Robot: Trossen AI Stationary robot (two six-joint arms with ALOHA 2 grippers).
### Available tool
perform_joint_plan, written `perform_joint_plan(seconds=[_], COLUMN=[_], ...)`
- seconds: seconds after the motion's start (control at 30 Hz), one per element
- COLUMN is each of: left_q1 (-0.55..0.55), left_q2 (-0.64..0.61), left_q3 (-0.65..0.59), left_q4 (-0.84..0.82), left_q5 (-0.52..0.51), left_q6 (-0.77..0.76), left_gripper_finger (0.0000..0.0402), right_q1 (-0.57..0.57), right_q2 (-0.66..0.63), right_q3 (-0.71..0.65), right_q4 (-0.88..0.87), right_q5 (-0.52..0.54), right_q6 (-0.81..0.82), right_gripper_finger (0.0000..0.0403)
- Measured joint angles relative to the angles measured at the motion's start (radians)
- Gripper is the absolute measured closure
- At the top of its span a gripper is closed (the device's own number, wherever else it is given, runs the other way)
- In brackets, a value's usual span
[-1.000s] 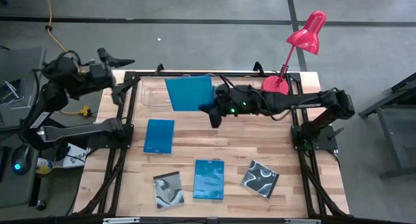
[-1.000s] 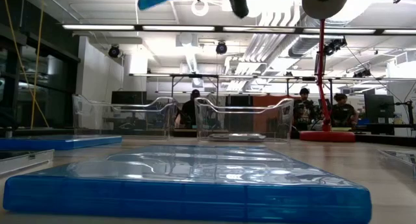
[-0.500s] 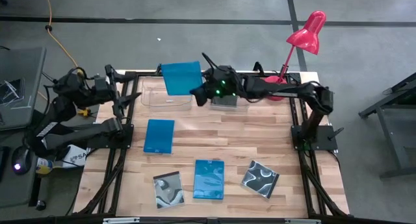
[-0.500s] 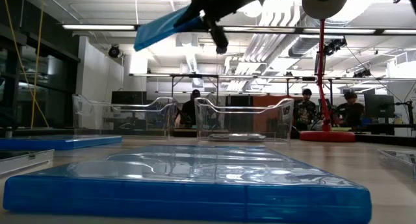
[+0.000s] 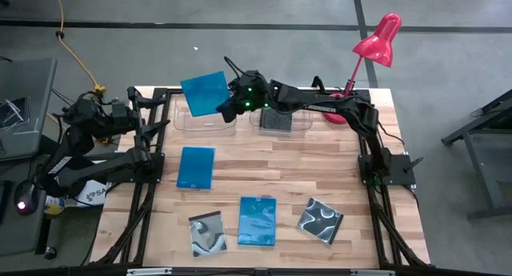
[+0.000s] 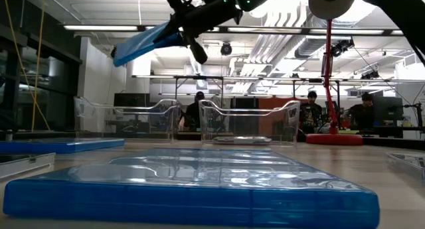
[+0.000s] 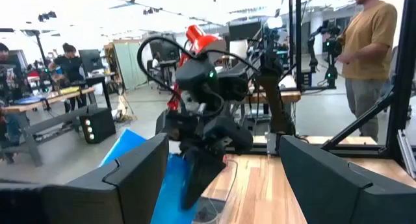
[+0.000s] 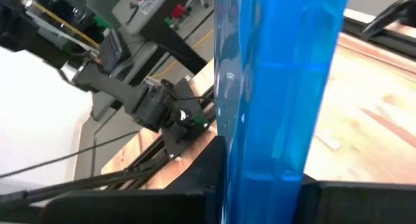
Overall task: Pick & place jewel cases by type
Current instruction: Put the top right blue CD case into the left transparent bin
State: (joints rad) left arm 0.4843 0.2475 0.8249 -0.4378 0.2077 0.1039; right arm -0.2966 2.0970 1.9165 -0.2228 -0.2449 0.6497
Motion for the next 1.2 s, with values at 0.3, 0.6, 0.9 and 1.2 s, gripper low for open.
perform_joint_plan(seconds=[0.3,0.6,0.9,1.2], left_q1=[0.000,0.000,0.000,0.000], left_q2=[-0.056,-0.070,-0.070,-0.070], left_q3=[0.000,0.000,0.000,0.000], left_q4=[-0.002,-0.004,-0.011,-0.039], left_q5=[-0.001,-0.001,0.000,-0.009], left_q6=[-0.011,-0.011,-0.007,-0.010], left_gripper_finger=[0.0110,0.0110,0.0110,0.0110], right_q1=[0.019,0.055,0.144,0.316], right_q2=[0.009,0.005,-0.118,-0.140], right_q3=[0.078,0.347,0.370,0.353], right_q4=[-0.001,-0.153,-0.174,-0.139], right_q5=[0.019,0.128,0.319,0.899], right_q6=[-0.202,-0.471,-0.930,-1.586], right_gripper_finger=[0.0375,0.0375,0.0376,0.0379])
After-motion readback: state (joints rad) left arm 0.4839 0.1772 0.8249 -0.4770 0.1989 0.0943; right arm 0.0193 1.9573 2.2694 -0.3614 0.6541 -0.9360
